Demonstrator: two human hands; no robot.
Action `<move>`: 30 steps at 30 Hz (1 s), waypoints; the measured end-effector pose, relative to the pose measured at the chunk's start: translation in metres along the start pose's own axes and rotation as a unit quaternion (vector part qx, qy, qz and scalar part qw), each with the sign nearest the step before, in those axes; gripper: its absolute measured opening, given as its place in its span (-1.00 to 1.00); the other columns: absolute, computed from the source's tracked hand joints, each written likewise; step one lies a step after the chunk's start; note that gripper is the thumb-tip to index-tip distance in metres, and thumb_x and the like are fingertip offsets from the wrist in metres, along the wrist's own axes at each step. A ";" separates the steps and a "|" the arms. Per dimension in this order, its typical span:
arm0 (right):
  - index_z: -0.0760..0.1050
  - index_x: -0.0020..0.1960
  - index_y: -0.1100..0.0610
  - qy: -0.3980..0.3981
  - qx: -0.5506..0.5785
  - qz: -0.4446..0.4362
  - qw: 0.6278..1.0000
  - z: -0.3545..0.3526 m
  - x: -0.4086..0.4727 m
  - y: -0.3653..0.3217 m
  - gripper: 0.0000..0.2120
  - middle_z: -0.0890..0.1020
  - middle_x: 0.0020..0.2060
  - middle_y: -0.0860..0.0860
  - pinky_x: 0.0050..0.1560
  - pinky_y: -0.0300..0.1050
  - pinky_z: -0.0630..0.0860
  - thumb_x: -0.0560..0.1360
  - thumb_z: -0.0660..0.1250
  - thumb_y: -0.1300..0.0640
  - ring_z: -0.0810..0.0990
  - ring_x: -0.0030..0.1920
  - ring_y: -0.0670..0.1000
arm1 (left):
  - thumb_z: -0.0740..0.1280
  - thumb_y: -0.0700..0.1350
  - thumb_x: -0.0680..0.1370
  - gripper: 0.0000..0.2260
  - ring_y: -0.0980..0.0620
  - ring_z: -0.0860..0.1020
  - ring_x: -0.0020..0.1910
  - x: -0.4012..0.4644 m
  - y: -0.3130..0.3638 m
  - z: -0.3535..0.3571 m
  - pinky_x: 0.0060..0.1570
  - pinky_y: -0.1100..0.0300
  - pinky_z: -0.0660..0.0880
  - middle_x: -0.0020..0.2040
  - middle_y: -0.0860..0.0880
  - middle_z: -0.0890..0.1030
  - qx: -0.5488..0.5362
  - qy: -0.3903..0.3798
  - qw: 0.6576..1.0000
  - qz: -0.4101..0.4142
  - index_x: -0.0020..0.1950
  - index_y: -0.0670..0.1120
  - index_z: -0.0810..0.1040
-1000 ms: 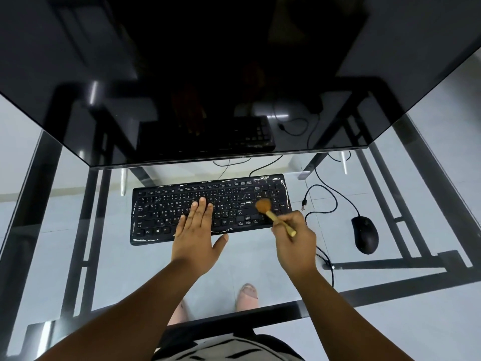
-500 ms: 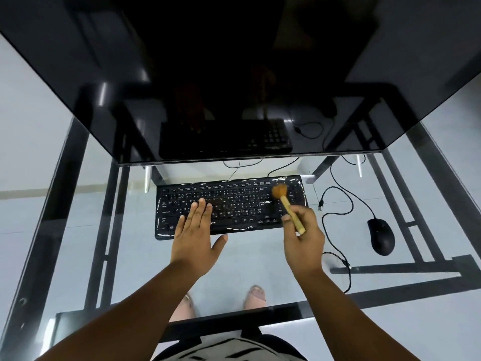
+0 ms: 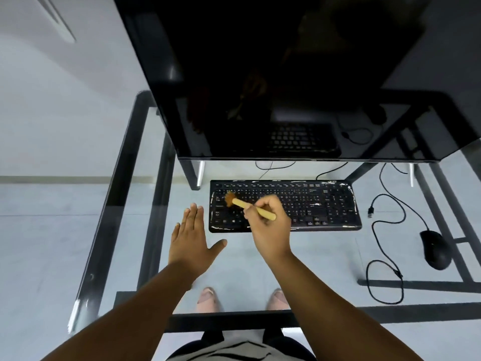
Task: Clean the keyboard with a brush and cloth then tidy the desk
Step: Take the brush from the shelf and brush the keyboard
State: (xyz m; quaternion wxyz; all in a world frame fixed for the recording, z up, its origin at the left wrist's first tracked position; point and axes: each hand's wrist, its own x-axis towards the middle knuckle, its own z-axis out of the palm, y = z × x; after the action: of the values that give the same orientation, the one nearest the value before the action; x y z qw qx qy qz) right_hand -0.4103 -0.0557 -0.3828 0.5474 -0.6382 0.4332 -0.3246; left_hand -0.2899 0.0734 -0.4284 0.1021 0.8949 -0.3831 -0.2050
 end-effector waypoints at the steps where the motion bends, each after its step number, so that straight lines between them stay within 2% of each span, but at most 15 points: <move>1: 0.47 -0.17 0.04 -0.024 -0.001 -0.002 1.000 0.007 -0.003 0.000 -0.88 0.61 -0.35 0.11 -0.38 0.00 0.47 0.46 0.39 0.21 0.58 -0.36 0.14 | 0.19 0.37 0.48 -0.08 0.03 -0.21 0.56 0.000 -0.006 0.000 0.52 0.03 -0.09 0.59 -0.01 -0.22 -0.003 -0.015 1.000 0.001 0.57 -0.07 -0.23; 3: 0.52 -0.15 0.03 -0.048 -0.032 0.004 0.998 0.016 -0.007 0.003 -0.91 0.64 -0.36 0.07 -0.39 -0.04 0.46 0.47 0.38 0.20 0.59 -0.36 0.12 | 0.22 0.38 0.46 -0.04 0.02 -0.20 0.56 -0.001 -0.014 -0.001 0.52 0.05 -0.06 0.58 -0.02 -0.23 0.003 -0.044 0.999 0.013 0.57 -0.07 -0.26; 4: 0.53 -0.15 0.03 -0.040 -0.058 0.007 0.997 0.018 -0.009 0.006 -0.92 0.62 -0.40 0.02 -0.43 -0.11 0.41 0.48 0.37 0.19 0.55 -0.42 0.03 | 0.23 0.38 0.46 -0.02 0.02 -0.21 0.56 -0.001 -0.018 -0.002 0.52 0.06 -0.06 0.58 -0.02 -0.24 0.011 -0.052 0.998 0.022 0.57 -0.08 -0.27; 6: 0.50 -0.15 0.03 0.022 -0.116 0.007 0.993 0.019 -0.011 0.012 -0.91 0.57 -0.45 -0.08 -0.46 -0.21 0.34 0.50 0.36 0.18 0.47 -0.48 -0.11 | 0.25 0.37 0.45 0.00 0.03 -0.22 0.56 -0.001 -0.023 -0.002 0.52 0.09 -0.07 0.58 -0.02 -0.27 0.023 -0.058 0.997 0.038 0.57 -0.08 -0.28; 8: 0.48 -0.13 0.05 0.070 -0.115 0.008 0.991 0.017 -0.015 0.013 -0.92 0.57 -0.43 -0.06 -0.44 -0.19 0.35 0.52 0.36 0.17 0.48 -0.45 -0.10 | 0.26 0.37 0.44 0.00 0.04 -0.23 0.55 0.000 -0.026 -0.003 0.53 0.09 -0.07 0.57 -0.01 -0.27 0.029 -0.061 0.997 0.045 0.56 -0.07 -0.29; 11: 0.52 -0.12 0.08 0.007 -0.045 0.014 0.999 0.020 -0.023 0.010 -0.94 0.63 -0.36 0.07 -0.38 -0.04 0.43 0.50 0.36 0.21 0.58 -0.34 0.09 | 0.29 0.35 0.44 0.01 0.03 -0.22 0.56 0.001 -0.026 -0.004 0.53 0.09 -0.02 0.58 0.00 -0.26 0.026 -0.063 0.997 0.043 0.57 -0.07 -0.28; 13: 0.52 -0.14 0.05 -0.021 -0.077 0.014 0.997 0.021 -0.027 0.013 -0.94 0.62 -0.39 0.05 -0.41 -0.04 0.40 0.49 0.36 0.18 0.56 -0.39 0.06 | 0.30 0.35 0.43 0.01 0.03 -0.20 0.56 0.001 -0.026 -0.005 0.53 0.09 -0.01 0.58 0.00 -0.24 0.020 -0.061 0.997 0.043 0.57 -0.07 -0.27; 15: 0.49 -0.14 0.02 0.032 -0.124 0.018 0.992 0.021 -0.029 0.016 -0.92 0.59 -0.42 -0.03 -0.43 -0.15 0.35 0.51 0.35 0.16 0.49 -0.45 -0.07 | 0.30 0.35 0.43 0.01 0.03 -0.20 0.56 0.001 -0.026 -0.005 0.52 0.10 -0.02 0.58 0.00 -0.24 0.019 -0.061 0.997 0.044 0.57 -0.07 -0.26; 17: 0.48 -0.10 0.03 0.076 -0.105 0.018 0.991 0.017 -0.030 0.014 -0.92 0.60 -0.39 -0.07 -0.40 -0.20 0.38 0.53 0.32 0.18 0.49 -0.42 -0.10 | 0.29 0.35 0.44 0.01 0.03 -0.21 0.56 0.000 -0.026 -0.005 0.53 0.09 -0.02 0.58 0.00 -0.25 0.024 -0.062 0.997 0.043 0.57 -0.07 -0.27; 18: 0.48 -0.09 0.05 0.063 -0.083 0.011 0.995 0.016 -0.030 0.012 -0.93 0.61 -0.36 -0.06 -0.39 -0.18 0.39 0.54 0.32 0.19 0.51 -0.40 -0.07 | 0.28 0.36 0.44 0.00 0.03 -0.21 0.56 0.000 -0.026 -0.004 0.53 0.09 -0.02 0.58 0.00 -0.26 0.025 -0.061 0.997 0.043 0.57 -0.07 -0.28; 21: 0.53 -0.11 0.05 -0.049 -0.063 0.011 0.997 0.016 -0.032 0.009 -0.93 0.64 -0.34 0.03 -0.38 -0.07 0.44 0.51 0.36 0.21 0.56 -0.36 0.08 | 0.27 0.36 0.45 -0.01 0.03 -0.22 0.56 -0.002 -0.026 -0.003 0.53 0.08 -0.03 0.58 0.01 -0.27 0.025 -0.062 0.997 0.040 0.57 -0.06 -0.27; 23: 0.52 -0.14 0.01 -0.035 -0.118 0.001 0.992 0.014 -0.033 0.013 -0.91 0.61 -0.42 0.00 -0.45 -0.17 0.37 0.51 0.36 0.18 0.49 -0.46 -0.03 | 0.25 0.36 0.46 -0.02 0.03 -0.24 0.55 -0.002 -0.026 -0.003 0.53 0.07 -0.04 0.57 0.00 -0.28 0.026 -0.064 0.997 0.040 0.57 -0.06 -0.27; 26: 0.50 -0.10 0.01 0.054 -0.112 0.002 0.992 0.007 -0.031 0.013 -0.91 0.62 -0.37 -0.05 -0.42 -0.29 0.36 0.54 0.33 0.18 0.50 -0.41 -0.07 | 0.24 0.35 0.47 -0.04 0.03 -0.25 0.55 -0.003 -0.025 -0.003 0.53 0.08 -0.07 0.57 0.00 -0.29 0.026 -0.067 0.997 0.040 0.57 -0.06 -0.27; 28: 0.52 -0.08 0.05 0.001 -0.086 -0.002 0.996 0.004 -0.031 0.012 -0.95 0.63 -0.34 -0.03 -0.42 -0.25 0.37 0.54 0.34 0.18 0.49 -0.42 -0.05 | 0.25 0.34 0.47 -0.04 0.03 -0.25 0.55 -0.003 -0.024 -0.004 0.52 0.08 -0.07 0.57 0.01 -0.29 0.025 -0.068 0.997 0.037 0.57 -0.06 -0.27; 30: 0.53 -0.10 0.06 -0.061 -0.109 -0.013 0.992 0.001 -0.035 0.014 -0.95 0.60 -0.41 0.00 -0.45 -0.22 0.33 0.53 0.36 0.17 0.44 -0.47 -0.04 | 0.27 0.33 0.46 -0.03 0.03 -0.24 0.55 -0.003 -0.023 -0.005 0.52 0.07 -0.07 0.57 0.01 -0.29 0.020 -0.068 0.997 0.029 0.57 -0.06 -0.26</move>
State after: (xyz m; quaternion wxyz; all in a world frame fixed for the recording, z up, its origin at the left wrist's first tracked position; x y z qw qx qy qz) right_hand -0.4267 -0.0241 -0.3949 0.4962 -0.7179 0.4234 -0.2430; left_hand -0.2752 0.0914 -0.4307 0.0636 0.8690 -0.4194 -0.2547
